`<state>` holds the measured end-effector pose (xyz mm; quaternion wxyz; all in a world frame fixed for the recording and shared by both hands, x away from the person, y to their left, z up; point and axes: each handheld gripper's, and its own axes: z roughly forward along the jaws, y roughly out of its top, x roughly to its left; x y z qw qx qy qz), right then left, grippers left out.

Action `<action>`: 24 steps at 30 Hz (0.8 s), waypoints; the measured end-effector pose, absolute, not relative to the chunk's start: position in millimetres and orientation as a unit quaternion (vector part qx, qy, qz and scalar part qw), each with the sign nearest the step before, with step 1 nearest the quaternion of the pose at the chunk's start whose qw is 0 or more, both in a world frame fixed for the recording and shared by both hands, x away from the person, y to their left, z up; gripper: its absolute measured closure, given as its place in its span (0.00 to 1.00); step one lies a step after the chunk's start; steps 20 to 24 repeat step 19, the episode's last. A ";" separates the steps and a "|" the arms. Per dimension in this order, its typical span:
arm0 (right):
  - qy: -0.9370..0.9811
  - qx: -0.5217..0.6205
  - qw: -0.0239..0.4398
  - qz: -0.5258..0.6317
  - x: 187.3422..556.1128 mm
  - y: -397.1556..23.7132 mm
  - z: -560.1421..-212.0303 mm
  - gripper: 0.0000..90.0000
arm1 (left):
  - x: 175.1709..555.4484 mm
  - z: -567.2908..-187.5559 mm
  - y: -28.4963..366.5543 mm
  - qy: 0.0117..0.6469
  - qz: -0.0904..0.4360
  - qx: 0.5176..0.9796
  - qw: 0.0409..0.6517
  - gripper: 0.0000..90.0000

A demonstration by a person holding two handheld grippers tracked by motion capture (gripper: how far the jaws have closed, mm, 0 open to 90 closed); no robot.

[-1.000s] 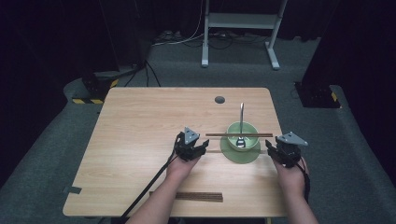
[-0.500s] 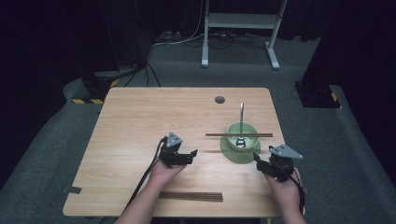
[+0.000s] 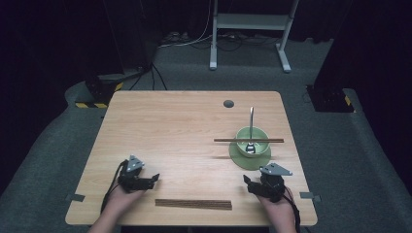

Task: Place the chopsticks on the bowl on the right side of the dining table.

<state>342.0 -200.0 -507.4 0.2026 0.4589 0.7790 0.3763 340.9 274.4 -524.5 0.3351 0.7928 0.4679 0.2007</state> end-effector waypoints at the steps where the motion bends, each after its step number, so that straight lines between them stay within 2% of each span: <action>1: 0.781 0.461 0.199 0.371 341.6 -198.7 -511.7 0.28 | 337.0 -526.4 283.7 0.474 0.201 0.792 0.329 0.16; 6: 0.793 0.466 0.189 0.345 340.4 -196.5 -524.7 0.27 | 320.5 -528.9 311.8 0.501 0.203 0.770 0.339 0.17; 10: 0.797 0.461 0.202 0.334 338.3 -192.2 -525.1 0.28 | 316.8 -530.7 309.6 0.505 0.219 0.766 0.332 0.17; 24: 0.790 0.475 0.206 0.329 337.9 -186.6 -525.3 0.25 | 318.1 -530.7 308.9 0.499 0.214 0.771 0.333 0.14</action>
